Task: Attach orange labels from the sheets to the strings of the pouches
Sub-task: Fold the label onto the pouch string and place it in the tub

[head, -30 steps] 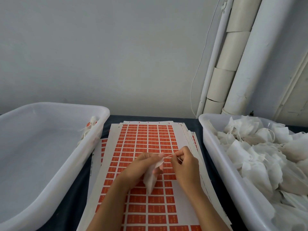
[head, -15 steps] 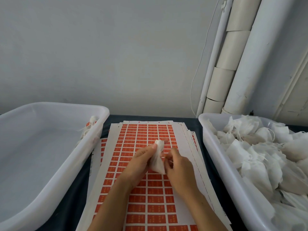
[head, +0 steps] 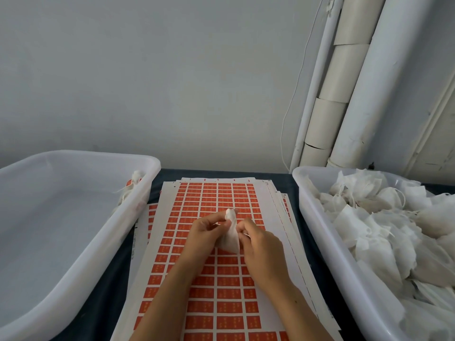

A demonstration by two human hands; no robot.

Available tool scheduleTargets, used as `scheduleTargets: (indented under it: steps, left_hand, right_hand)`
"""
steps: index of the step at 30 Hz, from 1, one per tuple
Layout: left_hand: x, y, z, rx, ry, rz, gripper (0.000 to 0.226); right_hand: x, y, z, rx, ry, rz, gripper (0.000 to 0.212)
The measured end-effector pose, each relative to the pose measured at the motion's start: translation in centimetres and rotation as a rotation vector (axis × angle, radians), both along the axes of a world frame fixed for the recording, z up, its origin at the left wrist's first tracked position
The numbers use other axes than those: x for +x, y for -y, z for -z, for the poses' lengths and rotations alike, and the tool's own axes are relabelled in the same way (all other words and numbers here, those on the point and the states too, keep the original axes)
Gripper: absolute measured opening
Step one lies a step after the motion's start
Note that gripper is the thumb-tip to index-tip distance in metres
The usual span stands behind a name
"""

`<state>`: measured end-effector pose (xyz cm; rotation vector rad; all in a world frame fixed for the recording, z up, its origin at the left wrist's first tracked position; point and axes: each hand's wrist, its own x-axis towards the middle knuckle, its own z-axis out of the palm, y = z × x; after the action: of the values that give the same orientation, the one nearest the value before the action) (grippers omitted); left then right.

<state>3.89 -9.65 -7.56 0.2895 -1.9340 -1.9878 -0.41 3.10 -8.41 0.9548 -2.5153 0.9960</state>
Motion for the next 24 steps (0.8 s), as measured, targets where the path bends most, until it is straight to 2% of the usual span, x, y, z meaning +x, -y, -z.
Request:
scheduleTargets:
  steps: [4,12,19,22,24]
  left_hand:
    - [0.0,0.0,-0.1,-0.044,-0.005,-0.009,0.015]
    - [-0.6,-0.5,0.3,-0.429,-0.014,-0.129,0.005]
    - [-0.6,-0.8,0.3,-0.545,-0.049,-0.158,0.015]
    - [-0.6,-0.9,0.5,-0.500,-0.029,-0.178,0.029]
    - [-0.7,-1.1,0.5,-0.492,-0.038,-0.167,0.032]
  right_hand:
    - [0.1,-0.1,-0.2,-0.051,0.013,0.030,0.021]
    - [0.0,-0.3,-0.3,-0.146,0.059,0.103,0.016]
    - [0.3,-0.1,-0.3,-0.239,-0.022,0.012,0.011]
    - [0.1,-0.1,-0.2,-0.292,0.019,-0.018,0.006]
    - [0.2,0.0,-0.1,-0.370,0.112,-0.029,0.011]
